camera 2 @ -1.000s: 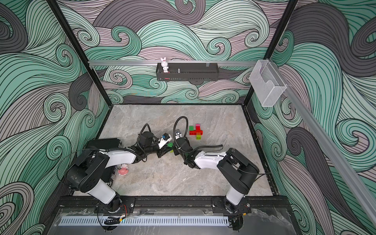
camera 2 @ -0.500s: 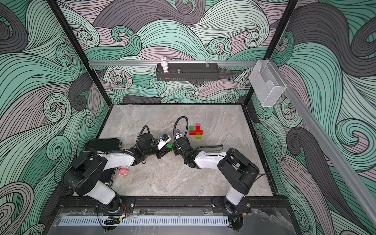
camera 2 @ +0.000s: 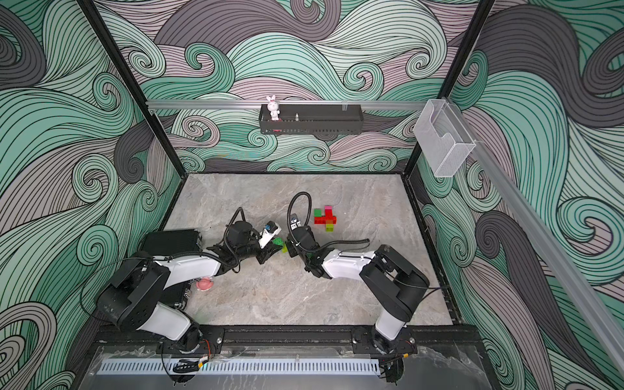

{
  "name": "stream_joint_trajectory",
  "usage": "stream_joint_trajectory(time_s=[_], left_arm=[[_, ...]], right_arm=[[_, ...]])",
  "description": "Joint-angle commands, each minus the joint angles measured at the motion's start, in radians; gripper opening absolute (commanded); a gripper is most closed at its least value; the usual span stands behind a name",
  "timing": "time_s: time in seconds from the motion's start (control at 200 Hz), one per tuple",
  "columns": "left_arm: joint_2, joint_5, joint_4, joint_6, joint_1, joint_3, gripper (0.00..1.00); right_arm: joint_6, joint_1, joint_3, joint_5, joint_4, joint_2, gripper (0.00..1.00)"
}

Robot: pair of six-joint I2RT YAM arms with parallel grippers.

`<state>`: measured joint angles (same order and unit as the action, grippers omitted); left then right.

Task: Assemble the number 4 with lego
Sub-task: Assemble the lego brick with the lego brick.

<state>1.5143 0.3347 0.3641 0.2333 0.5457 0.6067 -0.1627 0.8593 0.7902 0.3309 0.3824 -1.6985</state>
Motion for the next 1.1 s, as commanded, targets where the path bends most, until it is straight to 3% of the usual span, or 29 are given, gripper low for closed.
stream_joint_trajectory(time_s=[0.0,0.585,1.091], left_arm=[[-0.018,-0.031,-0.023,-0.073,0.003,0.023,0.0],[-0.051,0.018,0.041,-0.06,0.005,0.004,0.0],[0.041,-0.004,0.05,0.007,0.048,0.05,0.0]], right_arm=[[0.0,0.001,-0.072,-0.104,-0.323,-0.114,0.06],[0.006,-0.002,-0.114,-0.117,-0.272,-0.103,0.0],[0.008,-0.002,-0.114,-0.127,-0.269,-0.108,0.0]])
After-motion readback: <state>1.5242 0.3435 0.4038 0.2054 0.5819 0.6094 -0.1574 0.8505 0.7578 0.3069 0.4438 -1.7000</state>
